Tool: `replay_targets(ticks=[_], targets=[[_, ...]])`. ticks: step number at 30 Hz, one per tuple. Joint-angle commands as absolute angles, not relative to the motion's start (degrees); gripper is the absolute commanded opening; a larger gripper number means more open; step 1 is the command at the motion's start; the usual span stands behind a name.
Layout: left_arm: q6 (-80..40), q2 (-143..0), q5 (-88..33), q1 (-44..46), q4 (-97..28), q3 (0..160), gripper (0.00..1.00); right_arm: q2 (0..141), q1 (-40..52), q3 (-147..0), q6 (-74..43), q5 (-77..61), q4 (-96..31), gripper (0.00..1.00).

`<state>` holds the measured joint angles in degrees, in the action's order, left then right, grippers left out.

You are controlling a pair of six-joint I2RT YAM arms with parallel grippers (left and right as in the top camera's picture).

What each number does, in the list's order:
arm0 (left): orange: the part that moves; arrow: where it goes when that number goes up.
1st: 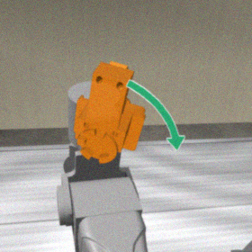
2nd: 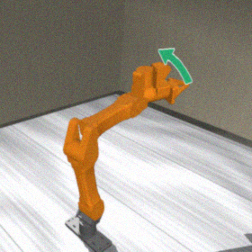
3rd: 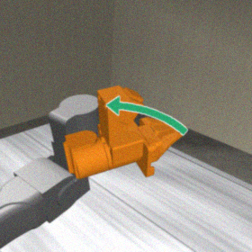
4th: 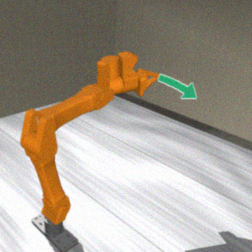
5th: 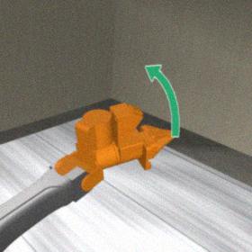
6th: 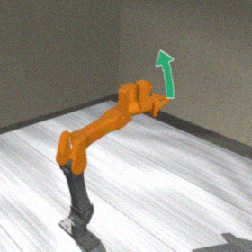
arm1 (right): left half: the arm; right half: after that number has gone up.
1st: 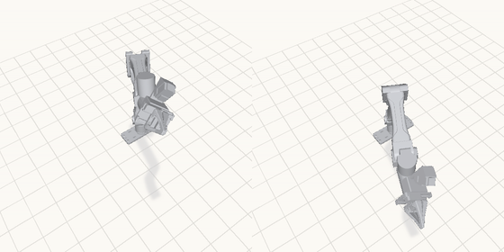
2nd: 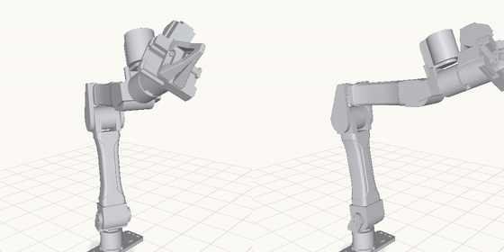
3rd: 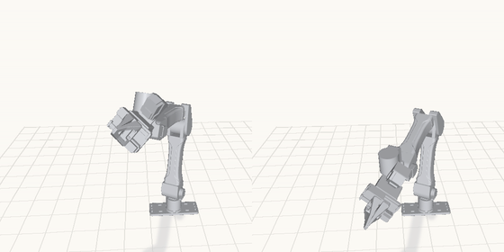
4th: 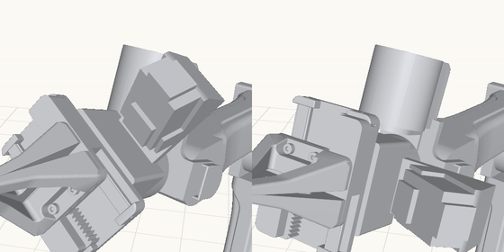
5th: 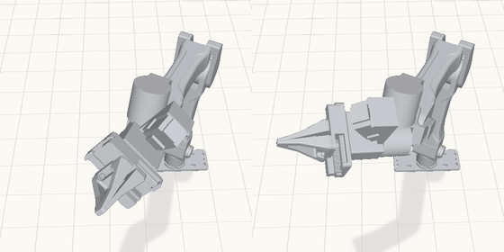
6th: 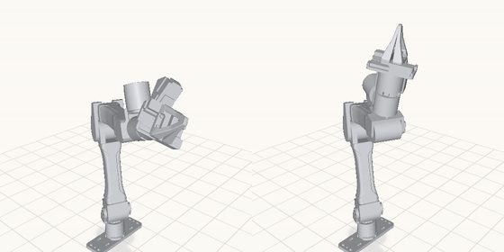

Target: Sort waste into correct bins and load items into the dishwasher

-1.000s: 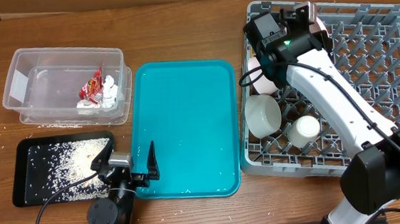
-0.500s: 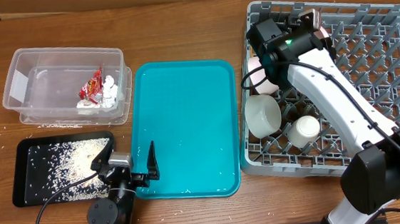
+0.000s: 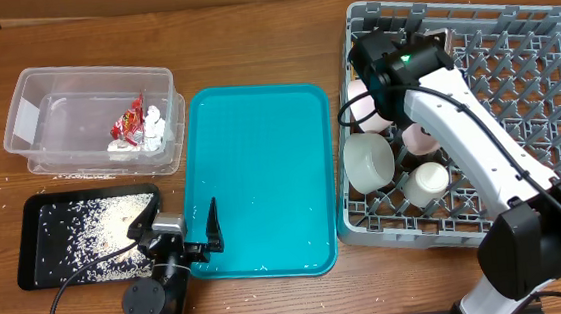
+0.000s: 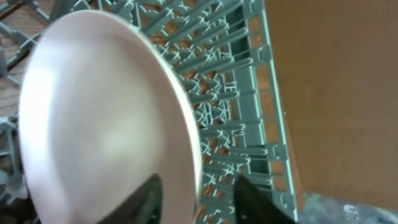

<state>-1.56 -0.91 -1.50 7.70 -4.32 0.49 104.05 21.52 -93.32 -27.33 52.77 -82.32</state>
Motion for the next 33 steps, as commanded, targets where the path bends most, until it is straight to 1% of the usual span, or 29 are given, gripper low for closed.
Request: replay_targets(ticks=[1,6,9,11,17,18,19,20,23,26,28,33], targets=[[-2.57,-0.62,-1.30,7.09,-4.43,0.27,1.00,103.39,22.11,-95.61,-28.99,52.01,-82.39,0.45],[-2.59,-0.62,-1.30,7.09,-4.43,0.27,1.00,100.64,22.11,-102.04,-30.50,46.94,-83.18,0.46],[-2.57,-0.64,-1.30,7.09,-4.43,0.27,1.00,97.71,22.24,-105.36,-30.44,39.55,-83.02,0.46],[-2.59,-0.62,-1.30,7.09,-4.43,0.27,1.00,95.00,22.90,-107.28,-29.54,31.83,-82.46,0.47],[-2.57,-0.62,-1.30,7.09,-4.43,0.27,1.00,86.28,27.77,-110.10,-16.84,8.32,-77.41,0.50],[-2.59,-0.62,-1.30,7.09,-4.43,0.27,1.00,84.86,28.95,-110.10,-15.77,5.28,-76.51,0.58],[-2.57,-0.62,-1.30,7.09,-4.43,0.27,1.00,83.70,30.06,-110.10,-15.81,3.40,-75.99,0.68],[-2.57,-0.62,-1.30,7.09,-4.43,0.27,1.00,82.50,31.40,-110.10,-15.84,1.67,-75.72,1.00],[-2.57,-0.62,-1.30,7.09,-4.43,0.27,1.00,79.96,34.92,-110.10,-15.88,0.36,-76.38,1.00],[-2.59,-0.62,-1.30,7.09,-4.43,0.27,1.00,79.33,36.05,-110.10,-16.05,0.51,-78.59,1.00],[-2.59,-0.64,-1.30,7.09,-4.43,0.27,1.00,79.35,35.81,-110.10,-12.99,4.05,-82.17,1.00],[-2.57,-0.62,-1.30,7.09,-4.43,0.27,1.00,78.13,34.15,-110.13,-13.04,11.03,-85.25,1.00]])
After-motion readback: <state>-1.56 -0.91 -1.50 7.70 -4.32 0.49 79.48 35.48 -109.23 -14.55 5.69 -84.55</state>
